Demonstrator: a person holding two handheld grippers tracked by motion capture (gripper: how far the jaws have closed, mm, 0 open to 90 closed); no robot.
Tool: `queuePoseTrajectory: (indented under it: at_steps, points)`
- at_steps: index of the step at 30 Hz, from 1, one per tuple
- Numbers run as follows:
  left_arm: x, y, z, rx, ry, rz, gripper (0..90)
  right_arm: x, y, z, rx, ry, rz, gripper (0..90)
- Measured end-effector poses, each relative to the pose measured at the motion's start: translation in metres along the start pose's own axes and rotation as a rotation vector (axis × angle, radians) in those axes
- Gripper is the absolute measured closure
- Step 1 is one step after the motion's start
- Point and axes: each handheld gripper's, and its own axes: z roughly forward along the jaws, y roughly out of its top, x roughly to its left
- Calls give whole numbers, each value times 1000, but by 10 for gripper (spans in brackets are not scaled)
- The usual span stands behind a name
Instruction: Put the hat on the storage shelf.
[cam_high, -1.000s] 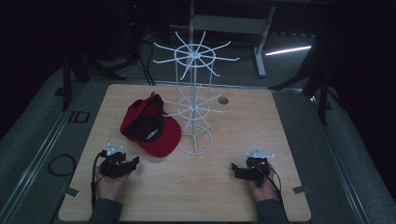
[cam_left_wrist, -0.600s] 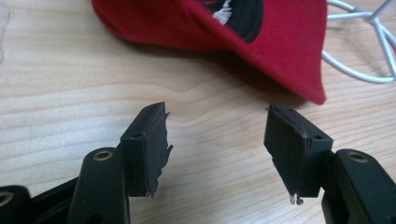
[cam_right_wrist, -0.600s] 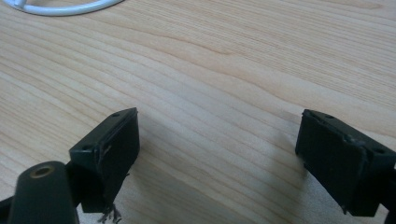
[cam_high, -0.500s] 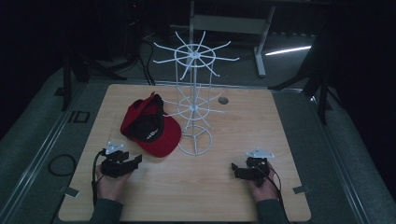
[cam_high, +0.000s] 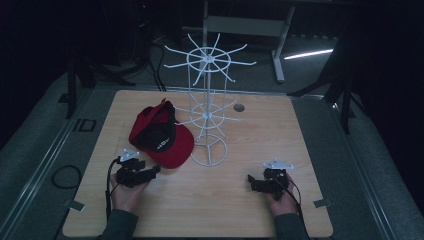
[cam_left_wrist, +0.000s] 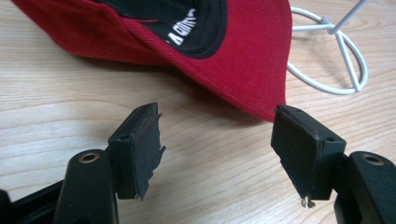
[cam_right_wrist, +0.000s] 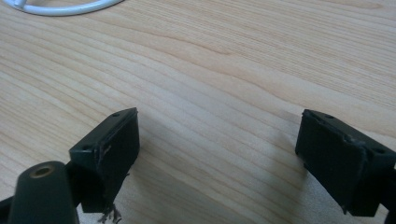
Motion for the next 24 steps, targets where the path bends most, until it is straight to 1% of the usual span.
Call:
queuePoseTrajectory:
  at_steps: [3, 9, 10, 11, 12, 19, 22, 23, 24]
  points:
    - [-2, 1, 3, -6, -12, -20, 326, 0, 0, 0, 0, 0, 0, 134]
    - [-5, 4, 10, 5, -10, -26, 319, 0, 0, 0, 1, 0, 0, 134]
    - [-5, 4, 12, 5, -14, -43, 318, 0, 0, 0, 1, 0, 0, 134]
    - [-5, 4, 12, 5, -14, -43, 318, 0, 0, 0, 1, 0, 0, 134]
    - [-7, 4, 16, 9, -20, -56, 317, 0, 0, 0, 1, 0, 0, 134]
    - [-11, 5, 27, 18, -28, -67, 317, 0, 0, 0, 1, 0, 1, 134]
    - [-12, 6, 35, 19, -35, -85, 319, 0, 0, 0, 1, 0, 0, 134]
    - [-12, 6, 35, 19, -35, -85, 320, 0, 0, 0, 1, 0, 0, 134]
    - [-13, 7, 38, 26, -37, -87, 322, 0, 0, 0, 1, 0, 1, 134]
